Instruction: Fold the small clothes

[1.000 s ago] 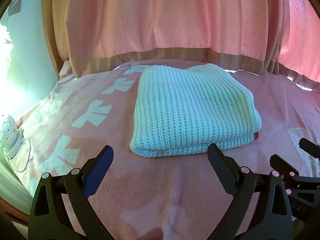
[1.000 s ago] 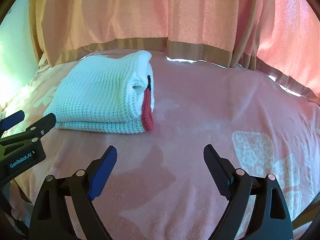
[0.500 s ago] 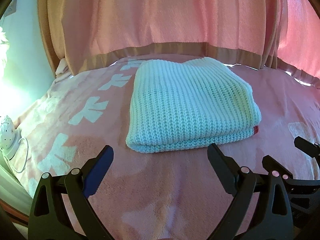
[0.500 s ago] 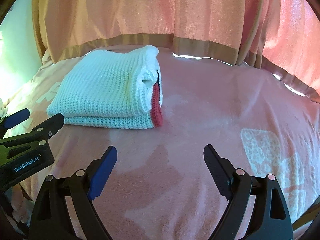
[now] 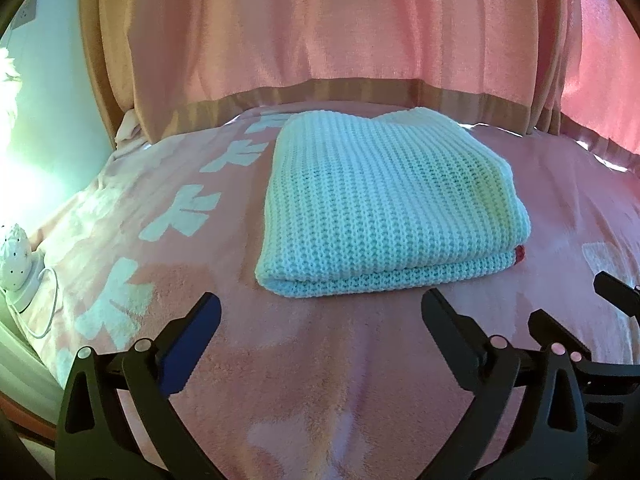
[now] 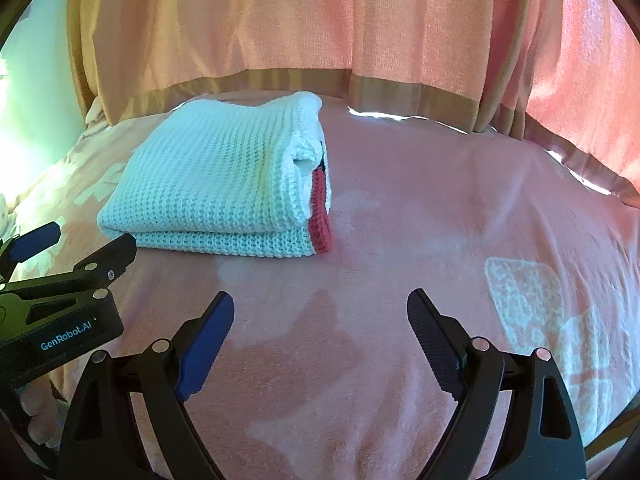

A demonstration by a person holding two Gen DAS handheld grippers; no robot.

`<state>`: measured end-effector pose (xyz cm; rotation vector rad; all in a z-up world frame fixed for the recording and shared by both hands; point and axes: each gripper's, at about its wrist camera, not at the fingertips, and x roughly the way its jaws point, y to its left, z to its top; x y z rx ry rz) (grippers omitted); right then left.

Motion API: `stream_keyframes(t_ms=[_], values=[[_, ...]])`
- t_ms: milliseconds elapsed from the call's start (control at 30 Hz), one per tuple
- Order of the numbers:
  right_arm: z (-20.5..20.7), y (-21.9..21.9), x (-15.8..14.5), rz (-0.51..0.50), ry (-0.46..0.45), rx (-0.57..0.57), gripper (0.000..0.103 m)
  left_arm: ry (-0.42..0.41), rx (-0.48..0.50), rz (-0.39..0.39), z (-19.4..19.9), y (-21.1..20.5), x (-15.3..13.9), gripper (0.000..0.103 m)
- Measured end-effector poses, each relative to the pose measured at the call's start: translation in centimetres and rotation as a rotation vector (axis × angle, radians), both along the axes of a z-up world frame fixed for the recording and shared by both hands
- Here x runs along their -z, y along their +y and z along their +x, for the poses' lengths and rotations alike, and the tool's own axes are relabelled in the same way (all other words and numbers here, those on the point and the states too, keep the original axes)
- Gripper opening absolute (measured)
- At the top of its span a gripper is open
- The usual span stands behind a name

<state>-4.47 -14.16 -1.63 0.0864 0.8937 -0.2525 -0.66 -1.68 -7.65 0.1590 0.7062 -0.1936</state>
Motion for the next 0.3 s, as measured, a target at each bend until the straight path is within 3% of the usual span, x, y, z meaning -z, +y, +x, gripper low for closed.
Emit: stream_keyframes(t_ms=[300], values=[[0.02,0.05,0.02,-0.004,-0.001,0.009,0.086,-0.013,0.003,0.003,0.05,-0.35,-0.24,0.098]])
